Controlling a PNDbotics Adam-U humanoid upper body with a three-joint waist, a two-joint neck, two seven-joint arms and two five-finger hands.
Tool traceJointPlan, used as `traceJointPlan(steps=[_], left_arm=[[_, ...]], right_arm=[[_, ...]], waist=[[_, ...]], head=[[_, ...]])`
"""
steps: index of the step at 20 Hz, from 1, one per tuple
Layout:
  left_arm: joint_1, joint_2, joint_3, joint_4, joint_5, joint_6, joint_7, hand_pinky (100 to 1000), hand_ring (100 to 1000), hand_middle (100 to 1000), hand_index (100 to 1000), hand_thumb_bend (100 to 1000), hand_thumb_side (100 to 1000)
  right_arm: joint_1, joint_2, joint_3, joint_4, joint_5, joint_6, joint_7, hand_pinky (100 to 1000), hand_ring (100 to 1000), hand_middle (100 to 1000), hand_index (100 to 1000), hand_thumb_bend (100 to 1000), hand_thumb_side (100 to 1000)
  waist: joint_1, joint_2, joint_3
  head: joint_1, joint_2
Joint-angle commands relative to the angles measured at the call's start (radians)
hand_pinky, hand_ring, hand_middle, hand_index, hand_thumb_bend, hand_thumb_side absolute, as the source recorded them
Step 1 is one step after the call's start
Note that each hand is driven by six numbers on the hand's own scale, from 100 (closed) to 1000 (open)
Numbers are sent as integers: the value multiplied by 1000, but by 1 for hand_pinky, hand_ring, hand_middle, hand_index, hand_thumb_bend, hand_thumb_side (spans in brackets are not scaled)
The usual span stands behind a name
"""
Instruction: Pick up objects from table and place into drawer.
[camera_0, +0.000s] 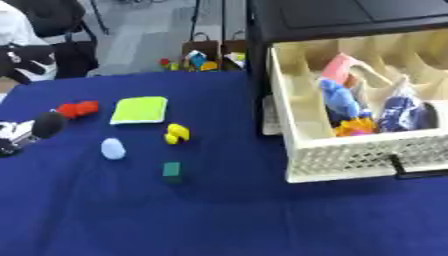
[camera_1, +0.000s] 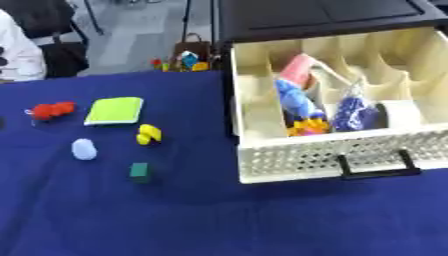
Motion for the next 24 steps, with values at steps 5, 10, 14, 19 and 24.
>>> traceJointPlan(steps=[5, 10, 14, 19, 24], left_arm=[[-91, 117, -33, 44, -37, 68, -188, 658, 744, 745, 906, 826, 879], [-150, 131, -81, 139, -21, 68, -279, 651, 731, 718, 914, 751, 696], [-174, 133, -111, 195, -7, 69, -304, 640, 714, 691, 886, 664, 653], [-200, 130, -153, 266, -20, 66, -332, 632, 691, 680, 909, 448, 589], [-222, 131, -185, 327, -57, 57, -373, 636, 687, 688, 930, 300, 572]], right_arm=[[-8, -30, 10, -10, -12, -23, -2, 637, 677, 654, 790, 100, 1000], [-10, -32, 15, -10, -18, -26, 5, 638, 677, 654, 790, 100, 1000], [-11, -32, 17, -10, -21, -28, 8, 639, 678, 652, 791, 100, 1000], [-12, -33, 19, -10, -24, -29, 11, 640, 679, 651, 791, 100, 1000], [-13, -33, 20, -10, -27, -31, 13, 641, 679, 651, 791, 100, 1000]], waist=[[0, -24, -13], [1, -21, -24], [2, -16, -30], [3, -9, -36], [5, -3, -42]], head=[[21, -3], [37, -13], [43, -19], [51, -26], [58, -29]])
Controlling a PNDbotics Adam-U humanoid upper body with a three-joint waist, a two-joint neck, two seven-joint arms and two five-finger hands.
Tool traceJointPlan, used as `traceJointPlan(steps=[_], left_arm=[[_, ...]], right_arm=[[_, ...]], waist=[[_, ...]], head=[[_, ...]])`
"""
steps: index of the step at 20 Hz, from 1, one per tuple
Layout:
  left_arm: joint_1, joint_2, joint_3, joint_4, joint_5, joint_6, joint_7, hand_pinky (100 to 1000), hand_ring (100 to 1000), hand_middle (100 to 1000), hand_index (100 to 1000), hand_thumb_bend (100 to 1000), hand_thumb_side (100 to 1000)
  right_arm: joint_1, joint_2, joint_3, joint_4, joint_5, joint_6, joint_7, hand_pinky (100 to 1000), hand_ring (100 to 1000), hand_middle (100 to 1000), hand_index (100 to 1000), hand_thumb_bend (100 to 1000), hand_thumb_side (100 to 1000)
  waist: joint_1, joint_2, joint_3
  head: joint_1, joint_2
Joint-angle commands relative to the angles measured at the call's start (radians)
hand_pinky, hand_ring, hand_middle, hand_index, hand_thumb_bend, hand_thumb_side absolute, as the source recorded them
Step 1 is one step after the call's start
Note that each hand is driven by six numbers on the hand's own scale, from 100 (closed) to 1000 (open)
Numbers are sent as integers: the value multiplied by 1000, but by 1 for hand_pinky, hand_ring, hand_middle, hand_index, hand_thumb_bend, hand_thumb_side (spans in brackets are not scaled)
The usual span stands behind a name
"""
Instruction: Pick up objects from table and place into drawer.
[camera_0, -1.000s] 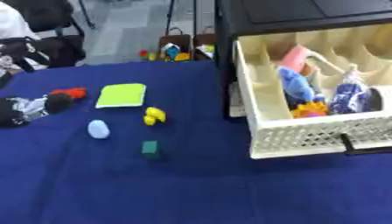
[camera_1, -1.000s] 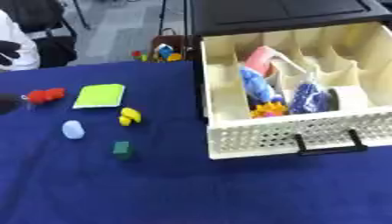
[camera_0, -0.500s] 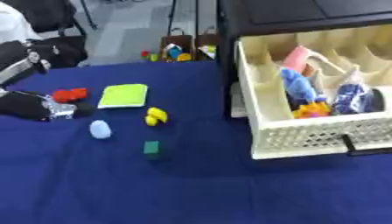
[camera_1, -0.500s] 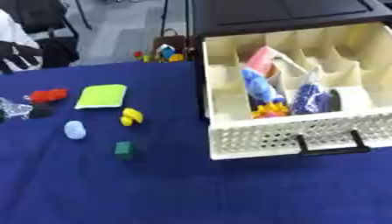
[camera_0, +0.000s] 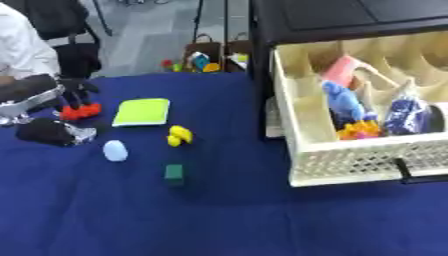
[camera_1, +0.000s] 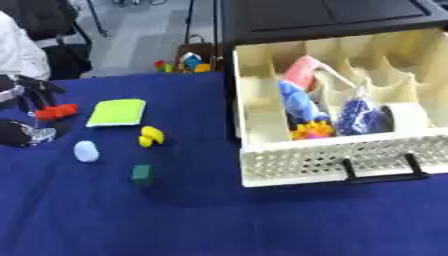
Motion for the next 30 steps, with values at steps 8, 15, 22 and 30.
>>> traceJointPlan(steps=[8, 15, 22, 30], left_arm=[[-32, 36, -35, 66, -57, -34, -89, 665, 738, 786, 970, 454, 544], [-45, 33, -48, 81, -88, -50, -111, 594, 644, 677, 978, 291, 551], [-61, 27, -75, 102, -151, -74, -150, 576, 629, 665, 976, 281, 555], [-86, 8, -99, 141, -176, -91, -188, 585, 642, 682, 968, 491, 541]], right_arm=[[-14, -23, 4, -10, -11, -16, -7, 643, 680, 649, 792, 100, 1000], [-13, -23, 5, -10, -13, -16, -6, 644, 681, 648, 792, 100, 1000], [-13, -21, 5, -10, -15, -17, -6, 645, 682, 648, 793, 100, 1000], [-15, -20, 6, -10, -18, -19, -5, 645, 682, 647, 791, 100, 1000]], waist=[[2, -6, -7], [6, -4, -10], [8, -4, -17], [10, -3, -25]], head=[[13, -17], [18, -21], [24, -26], [32, -31]])
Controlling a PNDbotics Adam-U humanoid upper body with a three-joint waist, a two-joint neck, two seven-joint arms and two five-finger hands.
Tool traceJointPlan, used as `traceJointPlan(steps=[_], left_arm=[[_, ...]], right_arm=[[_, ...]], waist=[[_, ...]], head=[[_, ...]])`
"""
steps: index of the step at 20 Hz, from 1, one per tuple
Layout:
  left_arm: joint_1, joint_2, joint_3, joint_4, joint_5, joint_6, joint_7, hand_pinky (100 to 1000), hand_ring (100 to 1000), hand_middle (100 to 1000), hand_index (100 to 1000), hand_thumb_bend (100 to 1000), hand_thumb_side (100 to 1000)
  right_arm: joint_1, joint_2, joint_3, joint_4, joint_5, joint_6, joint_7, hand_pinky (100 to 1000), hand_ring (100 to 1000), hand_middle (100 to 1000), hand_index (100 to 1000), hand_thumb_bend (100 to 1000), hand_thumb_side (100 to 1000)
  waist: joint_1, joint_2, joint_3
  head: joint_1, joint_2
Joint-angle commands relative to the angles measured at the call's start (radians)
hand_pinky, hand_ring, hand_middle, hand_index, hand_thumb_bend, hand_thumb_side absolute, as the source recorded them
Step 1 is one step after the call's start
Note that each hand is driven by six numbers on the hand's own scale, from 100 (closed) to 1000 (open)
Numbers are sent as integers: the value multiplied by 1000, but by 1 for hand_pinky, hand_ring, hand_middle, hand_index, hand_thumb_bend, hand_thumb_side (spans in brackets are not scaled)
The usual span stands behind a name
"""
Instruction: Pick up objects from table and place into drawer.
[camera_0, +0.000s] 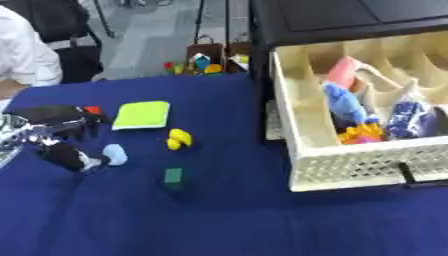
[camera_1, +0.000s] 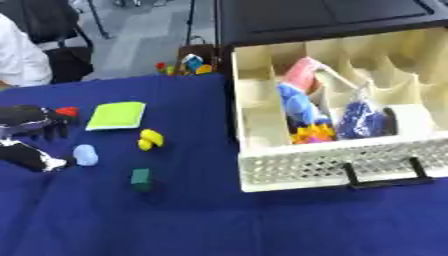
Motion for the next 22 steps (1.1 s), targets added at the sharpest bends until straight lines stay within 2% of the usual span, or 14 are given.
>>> traceJointPlan(steps=[1, 3, 7, 14, 19, 22], left_arm=[[-24, 17, 2, 12, -14, -5, -16, 584, 641, 681, 966, 498, 541], [-33, 9, 0, 27, -21, -8, -20, 580, 638, 675, 947, 526, 547], [-54, -12, 0, 77, -47, -10, -18, 577, 634, 671, 905, 513, 554], [-68, -35, 4, 138, -68, -14, -5, 556, 616, 638, 865, 419, 593], [-68, -36, 4, 149, -71, -16, -14, 559, 618, 639, 871, 404, 576], [-67, -39, 6, 154, -73, -17, -19, 550, 612, 635, 865, 363, 571]], right_arm=[[-14, -17, 2, -10, -10, -18, -8, 645, 682, 647, 792, 100, 1000], [-14, -17, 2, -10, -10, -18, -9, 645, 682, 647, 791, 100, 1000], [-15, -17, 2, -10, -11, -19, -10, 646, 682, 647, 791, 100, 1000], [-15, -19, 2, -10, -11, -19, -13, 648, 683, 645, 792, 100, 1000], [-15, -20, 1, -10, -11, -18, -15, 649, 684, 644, 792, 100, 1000], [-16, -19, 1, -10, -12, -17, -18, 649, 684, 644, 792, 100, 1000]], waist=[[-1, -15, -2], [0, -15, -5], [3, -12, -12], [7, -1, -14], [8, 6, -14], [8, 8, -15]], head=[[6, -13], [9, -14], [15, -17], [20, -22], [22, -21], [24, -22]])
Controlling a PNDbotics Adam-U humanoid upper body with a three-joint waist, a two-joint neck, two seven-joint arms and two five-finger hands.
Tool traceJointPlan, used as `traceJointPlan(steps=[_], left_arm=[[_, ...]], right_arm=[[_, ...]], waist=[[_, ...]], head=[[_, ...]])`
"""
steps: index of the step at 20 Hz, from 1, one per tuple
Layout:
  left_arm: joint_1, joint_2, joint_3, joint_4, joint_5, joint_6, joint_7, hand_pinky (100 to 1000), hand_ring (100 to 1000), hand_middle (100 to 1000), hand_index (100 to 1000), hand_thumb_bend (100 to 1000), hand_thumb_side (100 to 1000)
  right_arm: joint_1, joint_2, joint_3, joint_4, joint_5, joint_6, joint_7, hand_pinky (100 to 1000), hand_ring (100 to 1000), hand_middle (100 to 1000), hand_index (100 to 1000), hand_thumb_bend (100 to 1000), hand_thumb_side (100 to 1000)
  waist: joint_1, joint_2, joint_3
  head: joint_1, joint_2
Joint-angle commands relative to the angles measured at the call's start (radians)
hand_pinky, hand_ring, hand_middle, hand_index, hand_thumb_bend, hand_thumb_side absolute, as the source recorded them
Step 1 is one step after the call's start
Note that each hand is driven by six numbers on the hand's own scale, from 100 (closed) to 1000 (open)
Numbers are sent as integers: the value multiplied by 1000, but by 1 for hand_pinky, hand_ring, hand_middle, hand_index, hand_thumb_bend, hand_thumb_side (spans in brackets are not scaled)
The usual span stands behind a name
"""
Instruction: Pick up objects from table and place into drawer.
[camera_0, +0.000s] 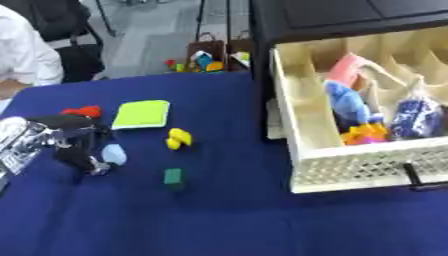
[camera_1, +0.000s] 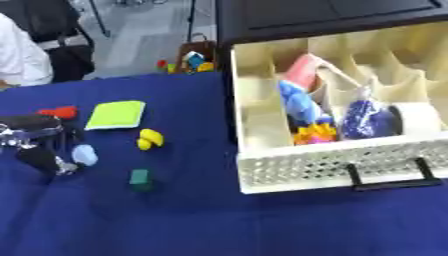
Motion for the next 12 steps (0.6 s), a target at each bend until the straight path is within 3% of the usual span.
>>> traceJointPlan(steps=[1, 12], left_arm=[[-12, 27, 15, 5, -7, -1, -4, 547, 610, 634, 868, 350, 569], [-25, 4, 22, 56, -19, -12, 47, 513, 578, 604, 843, 243, 580]], right_arm=[[-16, -19, 0, -10, -10, -15, -20, 649, 684, 644, 792, 100, 1000], [-19, -17, -1, -10, -10, -14, -23, 651, 684, 644, 791, 100, 1000]], waist=[[-3, -17, 0], [-5, -14, -11]], head=[[8, -14], [19, -26]])
